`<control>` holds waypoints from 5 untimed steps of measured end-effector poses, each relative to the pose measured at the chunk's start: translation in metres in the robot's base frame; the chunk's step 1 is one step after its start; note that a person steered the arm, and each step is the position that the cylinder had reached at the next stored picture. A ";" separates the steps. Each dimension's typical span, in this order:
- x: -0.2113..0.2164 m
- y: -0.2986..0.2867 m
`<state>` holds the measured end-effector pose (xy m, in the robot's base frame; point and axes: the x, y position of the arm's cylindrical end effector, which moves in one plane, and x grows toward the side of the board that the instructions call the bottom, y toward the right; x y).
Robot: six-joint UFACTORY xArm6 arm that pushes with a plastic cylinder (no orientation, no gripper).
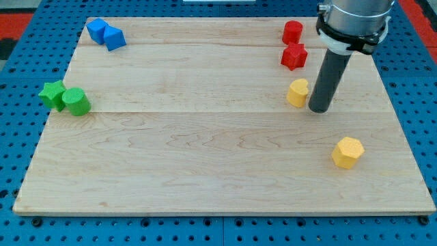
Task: Move the yellow heart towards red star
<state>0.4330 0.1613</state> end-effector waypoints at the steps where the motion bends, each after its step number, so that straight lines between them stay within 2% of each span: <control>1: -0.013 0.000; 3: -0.016 -0.005; 4: 0.025 -0.001; 5: 0.024 -0.018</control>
<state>0.4573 0.1430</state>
